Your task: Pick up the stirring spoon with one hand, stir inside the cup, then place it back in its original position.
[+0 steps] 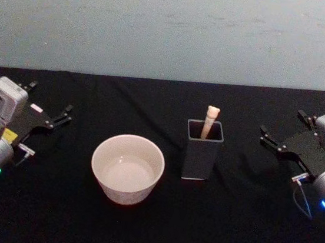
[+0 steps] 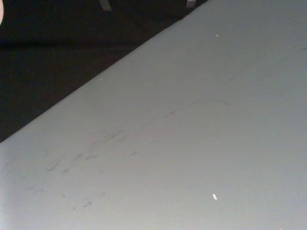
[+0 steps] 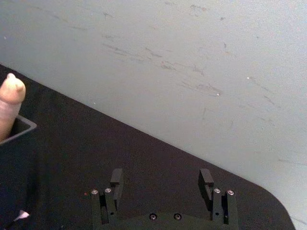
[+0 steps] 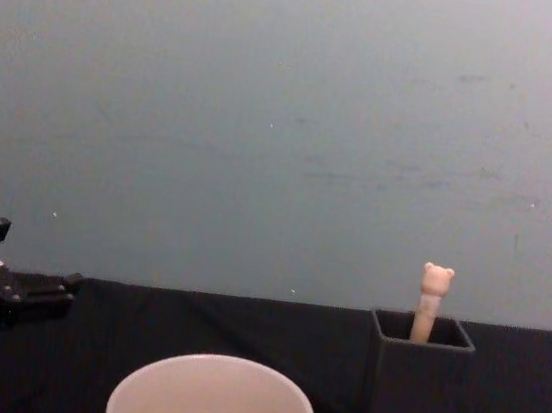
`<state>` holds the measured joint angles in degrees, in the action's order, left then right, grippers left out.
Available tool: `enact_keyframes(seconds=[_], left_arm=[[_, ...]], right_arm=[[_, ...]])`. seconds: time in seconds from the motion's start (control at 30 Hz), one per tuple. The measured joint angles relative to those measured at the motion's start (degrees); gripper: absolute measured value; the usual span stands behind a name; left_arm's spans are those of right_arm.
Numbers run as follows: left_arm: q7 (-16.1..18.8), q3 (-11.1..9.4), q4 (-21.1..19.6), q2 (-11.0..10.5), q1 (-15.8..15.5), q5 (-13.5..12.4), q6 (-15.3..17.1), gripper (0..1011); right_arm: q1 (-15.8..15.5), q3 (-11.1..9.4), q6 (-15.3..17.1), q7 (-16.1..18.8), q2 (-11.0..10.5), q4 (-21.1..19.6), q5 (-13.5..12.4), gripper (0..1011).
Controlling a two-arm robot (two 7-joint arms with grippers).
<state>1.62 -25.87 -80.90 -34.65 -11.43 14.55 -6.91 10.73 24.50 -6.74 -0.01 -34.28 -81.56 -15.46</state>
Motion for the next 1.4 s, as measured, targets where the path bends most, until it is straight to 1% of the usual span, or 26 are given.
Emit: enact_keyframes(seconds=[0.07, 0.27, 0.3, 0.37, 0.4, 0.5, 0.53, 0.6, 0.63, 0.67, 0.7, 0.73, 0.77, 0.83, 0.87, 0.9, 0.93, 1.03, 1.07, 1.13, 1.17, 1.27, 1.3, 1.4], left_arm=[[0.0, 0.0, 0.0, 0.0, 0.0, 0.0, 0.0, 1001], [0.0, 0.0, 0.0, 0.0, 0.0, 0.0, 0.0, 1001], [0.0, 0.0, 0.0, 0.0, 0.0, 0.0, 0.0, 1001], [0.0, 0.0, 0.0, 0.0, 0.0, 0.0, 0.0, 1001], [0.0, 0.0, 0.0, 0.0, 0.0, 0.0, 0.0, 1001], [0.0, 0.0, 0.0, 0.0, 0.0, 0.0, 0.0, 1001], [0.0, 0.0, 0.0, 0.0, 0.0, 0.0, 0.0, 1001], [0.0, 0.0, 0.0, 0.0, 0.0, 0.0, 0.0, 1001], [0.0, 0.0, 0.0, 0.0, 0.0, 0.0, 0.0, 1001], [0.0, 0.0, 0.0, 0.0, 0.0, 0.0, 0.0, 1001], [0.0, 0.0, 0.0, 0.0, 0.0, 0.0, 0.0, 1001], [0.0, 0.0, 0.0, 0.0, 0.0, 0.0, 0.0, 1001], [0.0, 0.0, 0.0, 0.0, 0.0, 0.0, 0.0, 1001], [0.0, 0.0, 0.0, 0.0, 0.0, 0.0, 0.0, 1001], [0.0, 0.0, 0.0, 0.0, 0.0, 0.0, 0.0, 1001], [0.0, 0.0, 0.0, 0.0, 0.0, 0.0, 0.0, 1001], [0.0, 0.0, 0.0, 0.0, 0.0, 0.0, 0.0, 1001], [0.0, 0.0, 0.0, 0.0, 0.0, 0.0, 0.0, 1001], [0.0, 0.0, 0.0, 0.0, 0.0, 0.0, 0.0, 1001], [0.0, 0.0, 0.0, 0.0, 0.0, 0.0, 0.0, 1001], [0.0, 0.0, 0.0, 0.0, 0.0, 0.0, 0.0, 1001], [0.0, 0.0, 0.0, 0.0, 0.0, 0.0, 0.0, 1001], [0.0, 0.0, 0.0, 0.0, 0.0, 0.0, 0.0, 1001], [0.0, 0.0, 0.0, 0.0, 0.0, 0.0, 0.0, 1001]], right_arm=[[-0.3, -0.4, 0.2, 0.6, 0.0, -0.4, -0.6, 1003], [-2.2, -2.4, 1.7, 4.5, -0.2, -3.5, -4.7, 1003], [-2.7, -2.9, 2.0, 5.8, -0.3, -4.5, -6.1, 1003], [-3.2, -3.5, 2.2, 7.3, -0.4, -5.4, -7.6, 1002], [-3.6, -4.0, 2.3, 9.0, -0.6, -6.2, -9.0, 1003], [-4.1, -4.6, 2.4, 11.5, -0.8, -7.2, -10.9, 1003], [-4.3, -4.9, 2.4, 13.5, -1.0, -7.7, -12.1, 1003], [-4.4, -5.0, 2.4, 15.2, -1.1, -8.1, -13.1, 1003], [-4.4, -5.1, 2.5, 17.0, -1.1, -8.4, -14.1, 1003], [-4.4, -5.1, 2.5, 17.9, -1.2, -8.5, -14.5, 1003], [-4.3, -5.2, 2.5, 19.7, -1.2, -8.6, -15.4, 1003], [-4.3, -5.2, 2.5, 19.7, -1.2, -8.6, -15.4, 1003], [-4.1, -5.2, 2.5, 21.6, -1.2, -8.6, -16.1, 1003], [-3.7, -5.2, 2.5, 23.6, -1.2, -8.3, -16.7, 1003], [-3.2, -5.0, 2.4, 25.4, -1.2, -7.7, -17.1, 1002], [-2.9, -4.9, 2.3, 26.2, -1.1, -7.4, -17.2, 1003], [-2.0, -4.6, 2.3, 27.8, -0.9, -6.5, -17.3, 1002], [-0.5, -4.1, 2.4, 29.6, -0.5, -4.9, -17.2, 1003], [0.7, -3.7, 2.7, 31.0, 0.0, -3.5, -17.2, 1003], [2.0, -3.3, 2.7, 32.3, 0.5, -1.9, -17.1, 1003], [3.2, -2.9, 2.7, 33.6, 1.0, -0.5, -16.9, 1003], [5.0, -2.2, 2.4, 35.3, 1.7, 1.7, -16.5, 1003], [6.2, -1.8, 2.1, 36.3, 2.3, 3.1, -16.2, 1003], [8.3, -0.9, 1.4, 37.7, 3.4, 5.8, -15.5, 1003]])
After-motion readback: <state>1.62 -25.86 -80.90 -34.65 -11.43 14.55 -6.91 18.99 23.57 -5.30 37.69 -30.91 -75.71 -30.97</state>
